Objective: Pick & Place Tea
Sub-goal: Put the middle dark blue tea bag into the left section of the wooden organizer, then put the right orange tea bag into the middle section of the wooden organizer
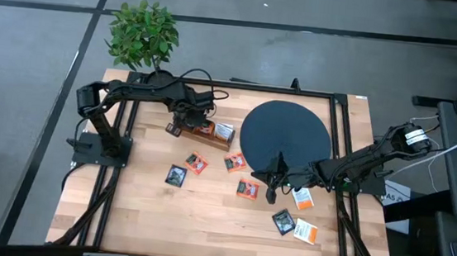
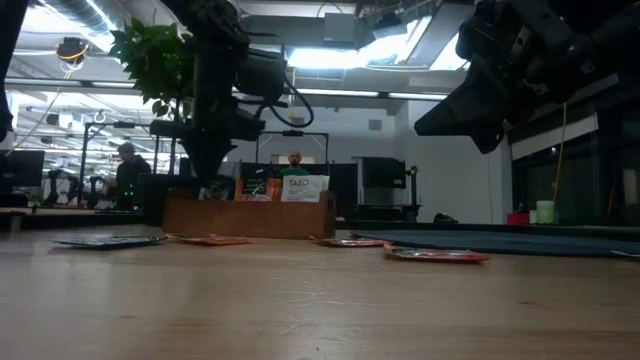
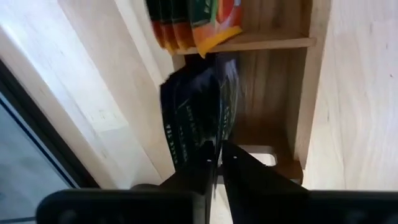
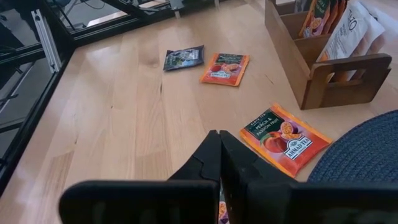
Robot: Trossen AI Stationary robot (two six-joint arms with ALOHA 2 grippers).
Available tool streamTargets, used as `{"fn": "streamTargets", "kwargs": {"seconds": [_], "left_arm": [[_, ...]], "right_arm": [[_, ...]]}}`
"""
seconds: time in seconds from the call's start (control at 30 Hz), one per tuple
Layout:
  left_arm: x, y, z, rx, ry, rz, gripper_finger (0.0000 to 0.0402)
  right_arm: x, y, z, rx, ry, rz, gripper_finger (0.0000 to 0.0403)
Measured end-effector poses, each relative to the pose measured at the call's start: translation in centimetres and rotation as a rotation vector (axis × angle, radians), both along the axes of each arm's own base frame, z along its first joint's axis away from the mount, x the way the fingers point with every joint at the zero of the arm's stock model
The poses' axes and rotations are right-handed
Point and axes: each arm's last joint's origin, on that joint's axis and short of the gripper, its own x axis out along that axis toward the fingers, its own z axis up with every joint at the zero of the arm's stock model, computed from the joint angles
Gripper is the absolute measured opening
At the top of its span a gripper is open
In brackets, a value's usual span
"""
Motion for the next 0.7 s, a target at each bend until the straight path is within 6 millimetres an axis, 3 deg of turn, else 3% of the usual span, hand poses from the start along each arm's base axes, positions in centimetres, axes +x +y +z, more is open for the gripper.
{"fn": "streamTargets", "kwargs": {"seconds": [0.4, 0.7], "left_arm": [[0.0, -0.1, 0.1, 0.02, 0.007, 0.016, 0.0096], [-0.4, -1.2, 1.7, 0.14, 0.011, -0.036, 0.01]], "right_arm": [[0.0, 0.0, 0.0, 0.004, 0.001, 0.008, 0.0004], [0.0, 0.0, 0.0, 0.002, 0.002, 0.009, 0.0004]]}}
